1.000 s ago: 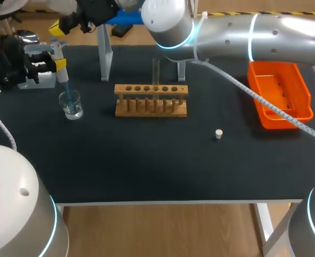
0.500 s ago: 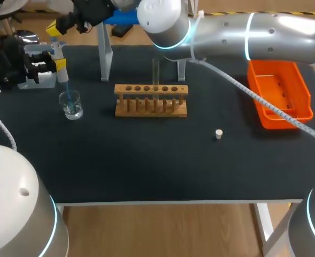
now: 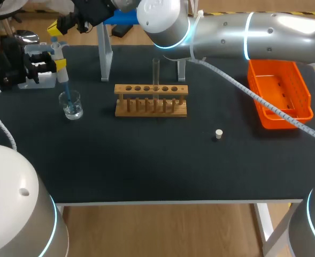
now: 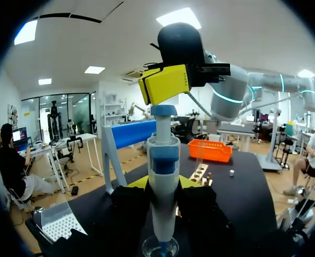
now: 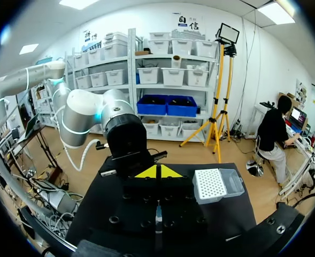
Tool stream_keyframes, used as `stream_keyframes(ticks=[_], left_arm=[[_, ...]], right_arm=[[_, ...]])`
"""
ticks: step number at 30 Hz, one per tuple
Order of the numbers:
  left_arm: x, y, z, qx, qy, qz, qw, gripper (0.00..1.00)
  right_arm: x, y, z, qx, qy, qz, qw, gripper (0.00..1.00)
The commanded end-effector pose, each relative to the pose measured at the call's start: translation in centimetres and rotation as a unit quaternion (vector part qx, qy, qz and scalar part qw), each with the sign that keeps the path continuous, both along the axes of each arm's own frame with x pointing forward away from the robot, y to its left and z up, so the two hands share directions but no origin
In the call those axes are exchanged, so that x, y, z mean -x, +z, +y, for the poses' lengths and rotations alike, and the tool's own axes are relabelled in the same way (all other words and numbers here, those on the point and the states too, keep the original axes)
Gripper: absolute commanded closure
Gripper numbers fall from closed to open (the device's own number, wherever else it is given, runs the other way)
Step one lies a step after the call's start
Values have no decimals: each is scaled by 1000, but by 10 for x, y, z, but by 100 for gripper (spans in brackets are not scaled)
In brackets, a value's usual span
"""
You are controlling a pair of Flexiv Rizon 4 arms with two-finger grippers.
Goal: Invert the test tube, pick up the pipette, mount the tip to pipette, aspirate from beaker and dispense into the tube, eject the tip, return the pipette, and cap with the stopper.
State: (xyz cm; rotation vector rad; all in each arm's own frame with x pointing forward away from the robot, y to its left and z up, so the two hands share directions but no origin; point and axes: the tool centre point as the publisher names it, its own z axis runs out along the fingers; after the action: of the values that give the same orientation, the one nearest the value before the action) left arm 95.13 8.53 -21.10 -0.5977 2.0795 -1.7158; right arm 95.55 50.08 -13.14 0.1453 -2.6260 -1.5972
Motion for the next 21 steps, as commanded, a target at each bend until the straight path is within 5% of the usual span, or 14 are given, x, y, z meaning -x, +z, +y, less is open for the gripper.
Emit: stream_keyframes(ticks=[1, 21], left_arm=[[0, 0, -1, 0, 2, -2, 1000, 100], [0, 0, -1, 0, 2, -2, 1000, 100]], right_arm=[[-3, 0, 2, 6, 3, 0, 1000, 100], [-4, -8, 4, 18, 9, 2, 1000, 100]])
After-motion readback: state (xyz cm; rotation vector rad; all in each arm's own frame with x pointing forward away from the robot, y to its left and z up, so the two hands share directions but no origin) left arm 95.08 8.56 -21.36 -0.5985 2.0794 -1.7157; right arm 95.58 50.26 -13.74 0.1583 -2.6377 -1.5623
